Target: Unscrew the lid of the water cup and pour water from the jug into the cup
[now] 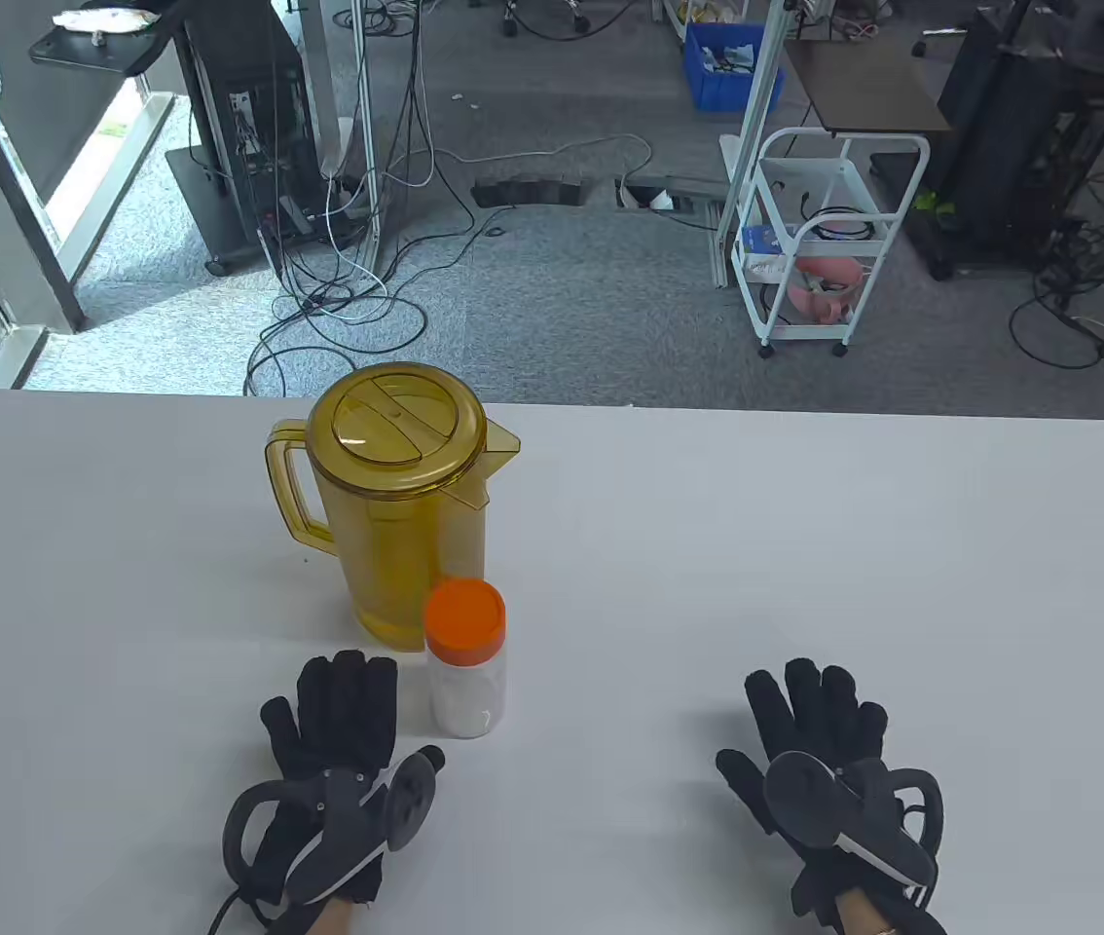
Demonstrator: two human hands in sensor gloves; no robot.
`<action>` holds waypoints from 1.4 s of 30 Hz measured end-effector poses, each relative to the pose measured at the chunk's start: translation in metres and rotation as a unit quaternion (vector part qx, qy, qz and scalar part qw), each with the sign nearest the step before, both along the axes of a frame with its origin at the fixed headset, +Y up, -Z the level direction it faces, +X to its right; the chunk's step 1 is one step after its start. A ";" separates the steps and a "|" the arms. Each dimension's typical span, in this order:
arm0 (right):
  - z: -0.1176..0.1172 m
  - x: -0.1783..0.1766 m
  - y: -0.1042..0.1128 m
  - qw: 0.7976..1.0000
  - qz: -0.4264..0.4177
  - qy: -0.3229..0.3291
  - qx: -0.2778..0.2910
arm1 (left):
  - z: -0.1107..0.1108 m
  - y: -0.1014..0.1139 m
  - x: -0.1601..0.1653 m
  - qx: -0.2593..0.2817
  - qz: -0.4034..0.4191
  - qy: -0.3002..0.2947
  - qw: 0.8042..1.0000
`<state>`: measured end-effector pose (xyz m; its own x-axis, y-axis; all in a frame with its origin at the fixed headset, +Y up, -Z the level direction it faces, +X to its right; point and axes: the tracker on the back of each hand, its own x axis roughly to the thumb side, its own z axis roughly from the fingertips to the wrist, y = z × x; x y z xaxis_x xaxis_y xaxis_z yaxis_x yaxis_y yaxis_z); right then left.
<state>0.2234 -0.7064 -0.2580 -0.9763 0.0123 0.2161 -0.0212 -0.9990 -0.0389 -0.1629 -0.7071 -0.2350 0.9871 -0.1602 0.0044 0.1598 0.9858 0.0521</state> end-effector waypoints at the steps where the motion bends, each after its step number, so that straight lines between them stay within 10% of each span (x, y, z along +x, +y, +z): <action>1: 0.000 0.000 0.000 1.000 0.001 -0.001 0.000 | 0.000 0.000 0.001 0.001 -0.002 0.000 1.000; 42: -0.002 -0.001 0.000 1.000 0.001 -0.010 -0.014 | -0.003 -0.008 0.002 -0.006 0.032 0.000 0.999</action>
